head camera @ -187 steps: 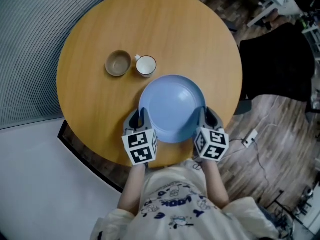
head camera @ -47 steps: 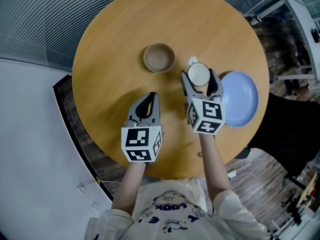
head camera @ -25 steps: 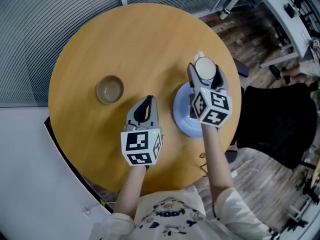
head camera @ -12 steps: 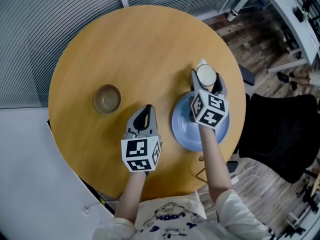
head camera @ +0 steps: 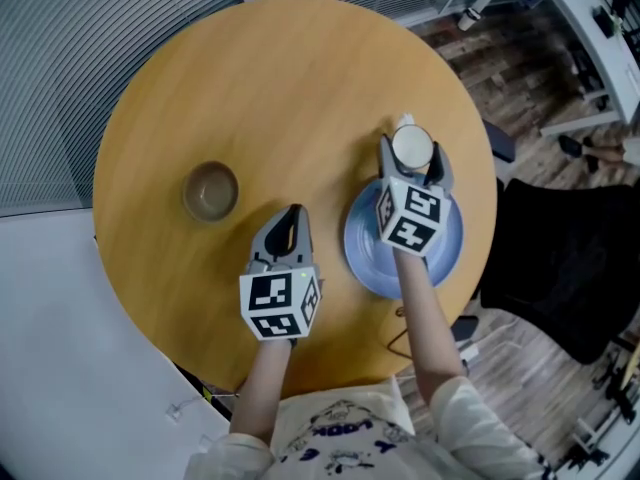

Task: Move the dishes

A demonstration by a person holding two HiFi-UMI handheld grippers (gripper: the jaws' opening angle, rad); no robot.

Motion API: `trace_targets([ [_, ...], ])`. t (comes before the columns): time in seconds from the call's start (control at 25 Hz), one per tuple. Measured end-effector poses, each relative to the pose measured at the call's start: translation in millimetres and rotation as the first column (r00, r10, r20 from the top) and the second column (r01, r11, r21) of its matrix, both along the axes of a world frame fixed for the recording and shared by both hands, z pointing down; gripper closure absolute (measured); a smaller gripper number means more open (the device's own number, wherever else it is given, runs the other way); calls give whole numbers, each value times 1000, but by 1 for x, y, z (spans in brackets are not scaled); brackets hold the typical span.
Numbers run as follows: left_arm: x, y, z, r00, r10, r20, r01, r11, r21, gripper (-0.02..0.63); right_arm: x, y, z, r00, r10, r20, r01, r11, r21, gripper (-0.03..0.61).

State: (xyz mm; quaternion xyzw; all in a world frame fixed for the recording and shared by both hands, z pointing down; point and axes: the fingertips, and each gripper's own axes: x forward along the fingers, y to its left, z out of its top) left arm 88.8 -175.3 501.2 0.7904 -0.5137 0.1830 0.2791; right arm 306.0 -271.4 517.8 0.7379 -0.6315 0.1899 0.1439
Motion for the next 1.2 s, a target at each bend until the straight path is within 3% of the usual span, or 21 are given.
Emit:
trace_targets([
  [0.24, -3, 4, -5, 1000, -1, -16, 1, 1000, 1, 600, 0, 1, 3, 999, 10, -36, -11, 999, -36, 193],
  [0.56, -31, 5, -23, 998, -50, -30, 51, 998, 30, 598, -11, 18, -42, 996, 39, -76, -35, 998, 59, 193],
  [0.8, -70, 1, -54, 993, -106, -53, 111, 990, 92, 599, -61, 30, -80, 999, -11, -48, 16, 994, 106, 195],
  [1.0, -111, 5, -73, 987, -148, -65, 155, 979, 134, 598, -131, 36, -89, 988, -151, -6, 151, 981, 126, 196],
  [1.04, -120, 6, -75, 986, -156, -67, 164, 977, 139, 598, -145, 38, -91, 986, -169, 3, 167, 978, 128, 215],
  [1.12, -137, 10, -79, 983, -172, -67, 180, 973, 142, 598, -175, 44, -96, 979, -203, 12, 200, 971, 131, 371],
  [1.2, -154, 15, -83, 980, -186, -65, 193, 971, 143, 598, -205, 48, -100, 967, -255, 26, 250, 960, 129, 385],
])
